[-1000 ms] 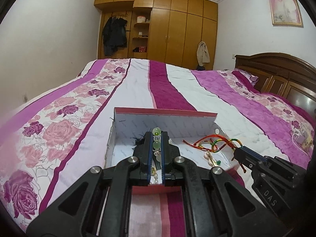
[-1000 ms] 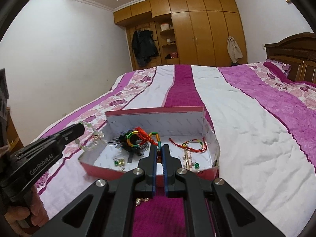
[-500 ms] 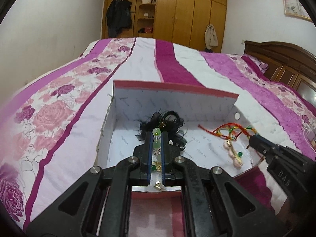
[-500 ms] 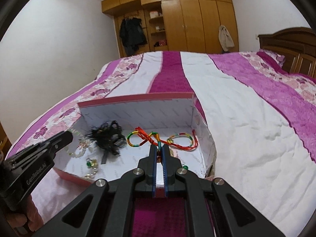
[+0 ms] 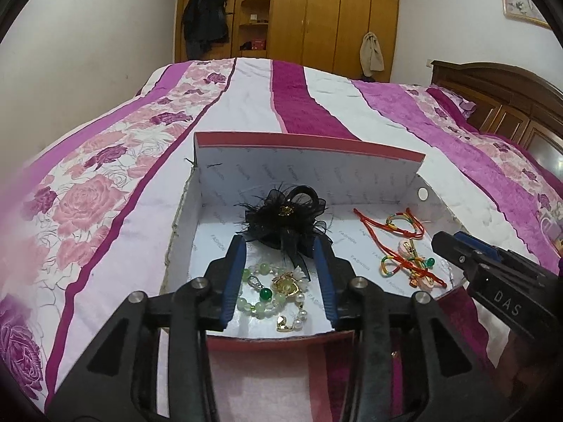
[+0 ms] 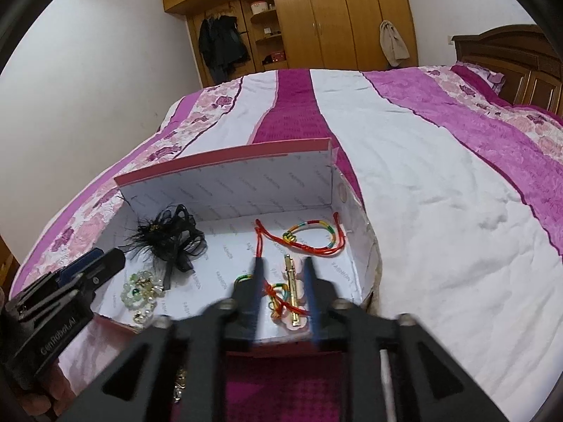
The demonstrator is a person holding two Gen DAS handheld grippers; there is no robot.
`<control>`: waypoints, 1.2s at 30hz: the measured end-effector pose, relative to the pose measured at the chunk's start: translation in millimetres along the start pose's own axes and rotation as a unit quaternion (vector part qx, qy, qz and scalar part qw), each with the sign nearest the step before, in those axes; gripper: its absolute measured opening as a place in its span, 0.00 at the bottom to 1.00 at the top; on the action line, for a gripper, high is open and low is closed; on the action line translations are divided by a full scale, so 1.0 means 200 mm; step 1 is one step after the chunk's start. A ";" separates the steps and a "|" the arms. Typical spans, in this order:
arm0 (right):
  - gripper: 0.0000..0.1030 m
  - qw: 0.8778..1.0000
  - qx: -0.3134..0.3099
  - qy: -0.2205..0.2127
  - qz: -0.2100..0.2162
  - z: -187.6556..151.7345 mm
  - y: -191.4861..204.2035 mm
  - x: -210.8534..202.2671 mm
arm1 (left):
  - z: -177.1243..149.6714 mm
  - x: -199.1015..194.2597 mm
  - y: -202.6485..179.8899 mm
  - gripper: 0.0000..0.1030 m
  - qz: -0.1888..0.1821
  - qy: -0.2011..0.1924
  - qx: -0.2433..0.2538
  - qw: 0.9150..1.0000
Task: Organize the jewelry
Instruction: 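Open the left gripper to drop the green bracelet while the right releases the rainbow bracelet, then move the left gripper to the small gold earring and grasp it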
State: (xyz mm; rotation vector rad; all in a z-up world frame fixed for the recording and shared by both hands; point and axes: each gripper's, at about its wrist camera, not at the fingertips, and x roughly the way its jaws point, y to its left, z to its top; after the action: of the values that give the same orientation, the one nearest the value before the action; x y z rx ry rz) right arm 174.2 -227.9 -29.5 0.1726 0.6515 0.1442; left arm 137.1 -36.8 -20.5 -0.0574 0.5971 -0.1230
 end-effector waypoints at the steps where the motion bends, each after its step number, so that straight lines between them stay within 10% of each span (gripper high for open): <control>1: 0.37 1.000 0.001 0.000 0.002 0.00 0.00 0.00 | 0.00 -0.01 0.00 0.31 -0.002 0.000 -0.002 1.000; 21: 0.41 0.998 0.024 -0.038 0.052 0.02 0.02 -0.38 | 0.05 -0.34 0.07 0.33 -0.012 -0.027 -0.010 1.000; 36: 0.41 0.998 0.018 -0.003 0.058 -0.16 0.01 -0.60 | -0.11 -0.46 0.12 0.33 -0.036 0.059 -0.029 0.997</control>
State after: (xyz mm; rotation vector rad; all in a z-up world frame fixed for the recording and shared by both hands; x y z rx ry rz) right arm 59.6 -245.4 17.0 0.2451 0.6376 0.2438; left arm 52.0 -0.5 9.4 -0.1297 0.7165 -0.1798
